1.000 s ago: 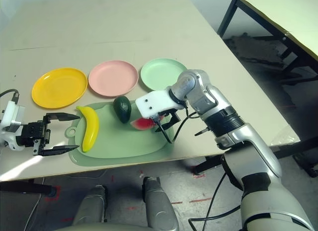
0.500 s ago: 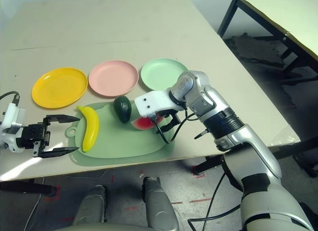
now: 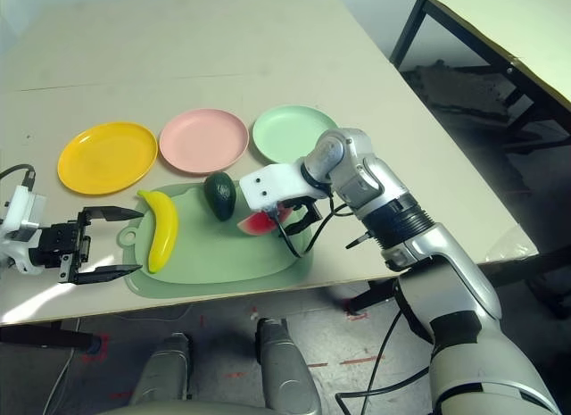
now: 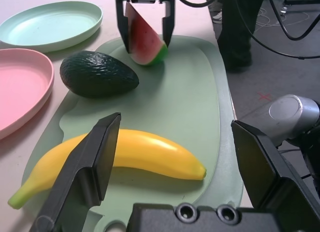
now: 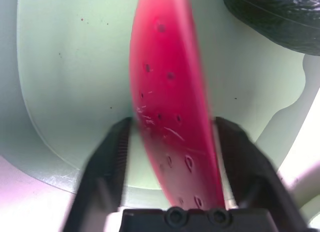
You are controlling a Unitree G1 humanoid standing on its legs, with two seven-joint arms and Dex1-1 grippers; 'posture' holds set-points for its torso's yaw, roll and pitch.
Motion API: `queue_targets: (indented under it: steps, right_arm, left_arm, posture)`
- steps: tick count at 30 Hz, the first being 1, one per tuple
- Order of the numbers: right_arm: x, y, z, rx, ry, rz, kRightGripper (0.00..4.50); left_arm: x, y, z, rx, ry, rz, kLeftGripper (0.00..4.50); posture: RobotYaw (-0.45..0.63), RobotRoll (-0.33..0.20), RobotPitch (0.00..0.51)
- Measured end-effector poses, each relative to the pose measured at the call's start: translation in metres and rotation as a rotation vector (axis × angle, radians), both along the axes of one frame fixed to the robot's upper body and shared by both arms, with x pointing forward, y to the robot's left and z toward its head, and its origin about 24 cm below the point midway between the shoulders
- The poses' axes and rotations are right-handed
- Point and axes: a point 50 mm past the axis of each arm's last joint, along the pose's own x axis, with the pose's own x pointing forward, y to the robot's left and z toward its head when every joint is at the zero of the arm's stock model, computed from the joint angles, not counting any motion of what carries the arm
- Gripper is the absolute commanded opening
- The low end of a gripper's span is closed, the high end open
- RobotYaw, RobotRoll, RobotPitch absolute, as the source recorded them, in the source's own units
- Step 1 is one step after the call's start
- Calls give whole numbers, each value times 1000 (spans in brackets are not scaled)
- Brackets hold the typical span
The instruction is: Place the fruits into color-matched plates.
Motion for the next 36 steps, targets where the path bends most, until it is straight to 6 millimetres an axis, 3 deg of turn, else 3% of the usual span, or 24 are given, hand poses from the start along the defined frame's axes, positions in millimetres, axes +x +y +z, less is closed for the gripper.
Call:
queue_targets:
  steps: [11,18,22,27,29,34,36]
  right_arm:
    - [0,-5,7,-26,33,-21,2128]
    - [10,1,55,10,-48,-37,2128]
    - [25,15,60,67,-61,-55,2128]
    - [50,47,71,204,-163,-94,2128]
    - [57,56,69,240,-197,-106,2128]
    - [64,88,38,309,-229,-155,2128]
    - [65,91,30,313,-243,-174,2128]
  left_arm:
    - [1,0,1,-12,10,4,4500]
    - [5,-1,10,-92,5,72,4500]
    - [12,0,14,-121,-15,177,4500]
    - [22,1,14,-71,-30,339,4500]
    - [26,-1,18,-71,-47,388,4500]
    - [30,-4,23,-62,-63,448,4500]
    - [30,-4,24,-56,-67,456,4500]
  posture:
    - [-46,0,201]
    - [-33,0,207]
    - [-24,0,212]
    - [-5,0,213]
    - [1,0,213]
    - [20,0,216]
    - [32,0,219]
